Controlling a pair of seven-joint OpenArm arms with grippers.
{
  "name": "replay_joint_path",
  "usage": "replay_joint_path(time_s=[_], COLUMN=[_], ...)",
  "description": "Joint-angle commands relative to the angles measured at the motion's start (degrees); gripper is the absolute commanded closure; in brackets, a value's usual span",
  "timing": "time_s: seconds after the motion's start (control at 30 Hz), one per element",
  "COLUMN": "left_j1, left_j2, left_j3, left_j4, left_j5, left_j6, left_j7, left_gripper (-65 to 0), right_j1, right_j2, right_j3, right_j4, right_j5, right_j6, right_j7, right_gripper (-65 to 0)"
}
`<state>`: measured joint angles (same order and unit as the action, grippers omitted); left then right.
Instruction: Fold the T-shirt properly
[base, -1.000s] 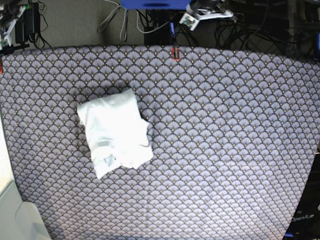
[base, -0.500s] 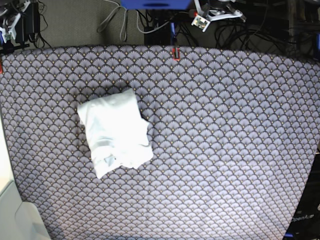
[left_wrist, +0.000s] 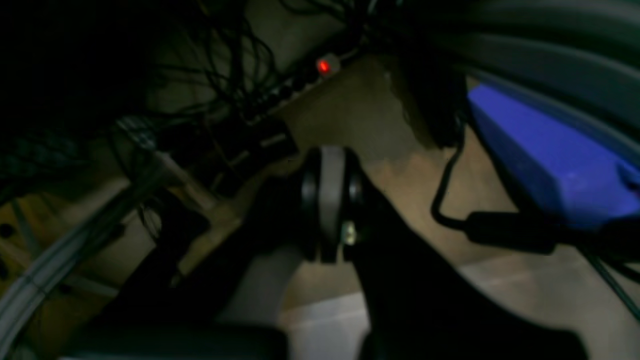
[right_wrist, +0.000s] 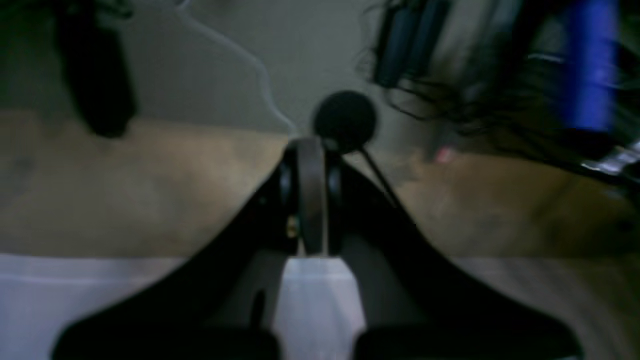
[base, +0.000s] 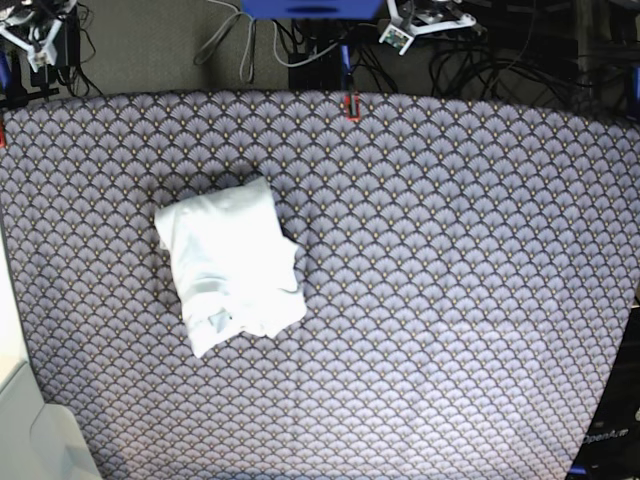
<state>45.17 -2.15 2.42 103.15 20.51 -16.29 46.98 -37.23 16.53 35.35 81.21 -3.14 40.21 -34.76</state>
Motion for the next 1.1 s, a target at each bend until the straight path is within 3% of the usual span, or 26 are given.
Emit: replay_joint_path(time_s=[0.0,0.17,0.27,0.5,0.7,1.07], left_j1=[0.1,-3.3,-5.9,-11.5,-11.6,-16.7], left_j2=[0.1,0.1,-0.6,-6.0,-6.3,-5.6], left_j3=[-1.0,-5.6,-8.5,-9.1,-9.1,-9.2], left_j4=[-0.4,-11.4,-18.7,-32.9,-37.4,-56.8], left_j5=[0.5,0.1,-5.3,-17.4,-17.8,-17.9], left_j6=[0.3,0.3,-0.1,-0.1,0.3,0.3], left_j7=[-1.0,-8.6,-11.0,-11.4,-18.5,-30.6], left_gripper=[-0.3,-0.3,-0.3,-0.3,-0.3,-0.3], right_j1=[0.0,4.7,8.1,14.7,15.8,17.8], right_j2=[1.2,3.0,4.3,6.5,7.0,6.9], right_j3=[-0.2,-3.7,-4.2,-7.9,-13.8,-14.8], right_j4=[-1.5,-16.2,-25.0,-43.8,-52.6,-55.3], right_j5=[0.0,0.0,0.0,0.0,0.0,0.0], right_j6=[-0.2,-0.2,-0.2,-0.2,-0.2,-0.2], right_j7=[1.2,7.9,12.3,23.7,33.8,35.4], right_gripper=[0.0,0.0,0.0,0.0,0.0,0.0])
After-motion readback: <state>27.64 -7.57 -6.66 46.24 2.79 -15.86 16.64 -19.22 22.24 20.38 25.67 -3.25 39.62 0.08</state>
